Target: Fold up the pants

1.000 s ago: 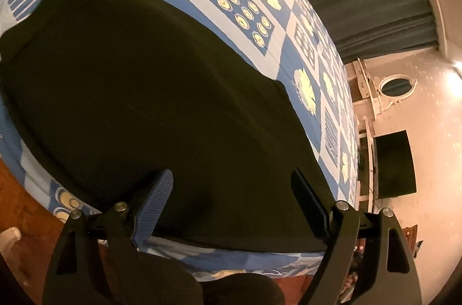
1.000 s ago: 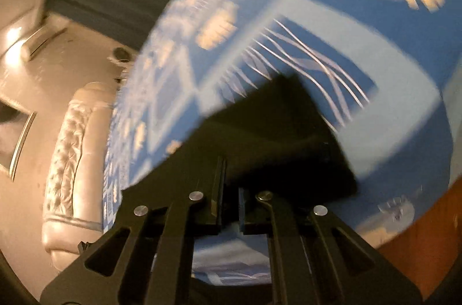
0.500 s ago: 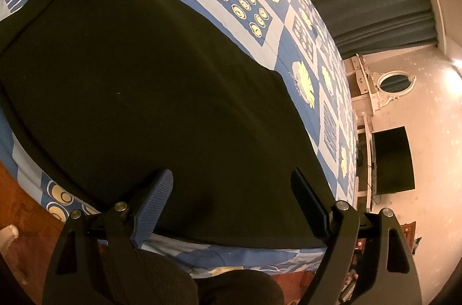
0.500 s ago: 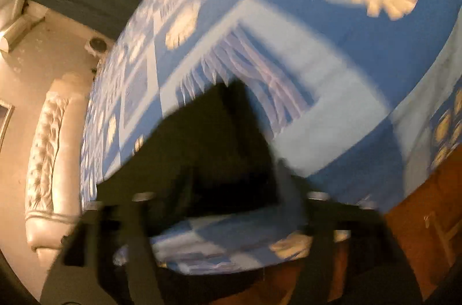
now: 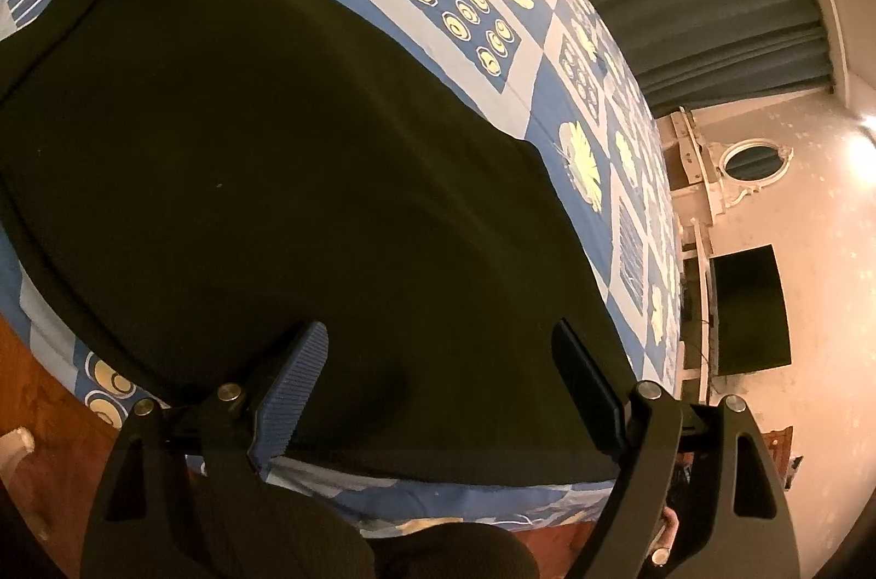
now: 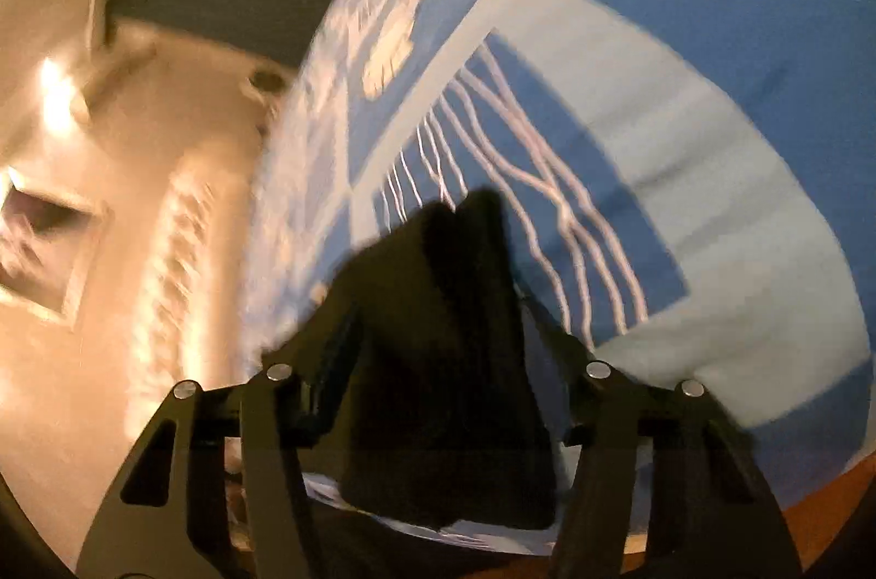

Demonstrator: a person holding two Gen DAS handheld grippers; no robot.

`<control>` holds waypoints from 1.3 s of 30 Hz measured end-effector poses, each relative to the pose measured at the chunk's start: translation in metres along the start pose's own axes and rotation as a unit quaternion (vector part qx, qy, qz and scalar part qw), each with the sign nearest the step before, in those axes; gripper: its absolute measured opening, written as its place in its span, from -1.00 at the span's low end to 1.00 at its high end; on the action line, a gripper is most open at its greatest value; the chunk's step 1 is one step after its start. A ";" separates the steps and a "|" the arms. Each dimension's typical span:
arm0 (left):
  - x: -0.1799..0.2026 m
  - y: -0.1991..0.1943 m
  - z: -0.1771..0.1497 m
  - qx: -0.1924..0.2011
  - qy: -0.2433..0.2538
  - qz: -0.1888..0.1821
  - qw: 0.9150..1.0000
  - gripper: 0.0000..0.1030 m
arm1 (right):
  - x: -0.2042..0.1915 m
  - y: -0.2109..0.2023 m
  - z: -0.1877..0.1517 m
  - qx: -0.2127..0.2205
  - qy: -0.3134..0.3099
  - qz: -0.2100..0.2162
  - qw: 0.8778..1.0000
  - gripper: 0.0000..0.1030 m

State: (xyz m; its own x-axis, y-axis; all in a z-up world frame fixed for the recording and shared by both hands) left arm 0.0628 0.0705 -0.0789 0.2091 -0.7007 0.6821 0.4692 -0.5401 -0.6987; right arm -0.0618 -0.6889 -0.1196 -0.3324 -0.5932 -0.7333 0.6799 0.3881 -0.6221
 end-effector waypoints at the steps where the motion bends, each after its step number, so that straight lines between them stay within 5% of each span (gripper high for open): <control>1: 0.001 0.001 0.000 0.002 0.002 0.003 1.000 0.60 | 0.000 0.001 0.002 -0.002 0.003 0.004 1.000 -0.53; 2: 0.002 0.002 -0.001 0.003 0.003 0.005 1.000 0.60 | 0.000 0.000 0.004 0.000 0.004 0.008 1.000 -0.69; 8: 0.004 0.005 -0.002 0.010 0.014 0.012 1.000 0.64 | -0.044 -0.028 0.028 0.064 -0.129 -0.077 0.987 -0.76; 12: 0.004 0.005 -0.002 0.010 0.014 0.012 1.000 0.64 | -0.035 0.002 0.033 0.009 -0.152 -0.166 0.974 -0.67; 14: 0.004 0.006 -0.002 0.009 0.013 0.012 1.000 0.64 | -0.023 0.000 0.036 0.018 -0.121 -0.152 0.981 -0.55; 18: 0.005 0.006 -0.002 0.008 0.008 0.009 1.000 0.64 | -0.020 -0.037 0.033 0.094 -0.064 -0.124 0.986 0.10; 21: 0.005 0.007 0.000 0.007 0.006 0.008 1.000 0.64 | -0.010 -0.052 0.015 0.097 -0.021 -0.124 0.987 0.24; 23: 0.006 0.006 0.000 0.010 0.003 0.004 1.000 0.64 | 0.005 -0.060 -0.002 0.091 0.023 -0.125 0.988 0.25; 29: 0.021 -0.006 0.007 0.053 0.046 0.002 0.998 0.64 | 0.031 -0.047 -0.043 0.073 0.129 0.035 0.988 0.25; 31: 0.020 -0.005 0.008 0.050 0.044 0.007 0.998 0.64 | 0.028 -0.038 -0.040 0.076 0.120 0.030 0.989 0.25; 32: 0.018 -0.004 0.009 0.048 0.038 0.005 0.998 0.64 | 0.026 -0.036 -0.039 0.080 0.112 0.022 0.990 0.07; 33: 0.016 -0.004 0.010 0.046 0.031 0.002 0.998 0.64 | 0.022 -0.035 -0.034 0.086 0.091 0.003 0.992 -0.79; 38: 0.006 -0.006 0.017 0.054 0.015 0.014 0.998 0.64 | 0.024 -0.031 -0.029 0.115 0.083 -0.024 0.990 -0.67; 39: 0.004 -0.008 0.019 0.059 0.013 0.016 0.998 0.64 | 0.027 -0.034 -0.032 0.132 0.099 -0.009 0.986 -0.51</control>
State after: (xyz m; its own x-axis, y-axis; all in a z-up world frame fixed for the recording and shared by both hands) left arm 0.0764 0.0807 -0.0662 0.2041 -0.7295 0.6529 0.5614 -0.4591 -0.6885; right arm -0.1145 -0.6959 -0.1272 -0.4489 -0.4388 -0.7784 0.8111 0.1655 -0.5610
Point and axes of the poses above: each gripper's, at about its wrist camera, not at the fingertips, and y roughly the way its jaws point, x to its right, z to its top, the point moved 2 cm from there along y, roughly the way its jaws point, and after that the axes turned 1 degree about x, right-handed, at the moved point
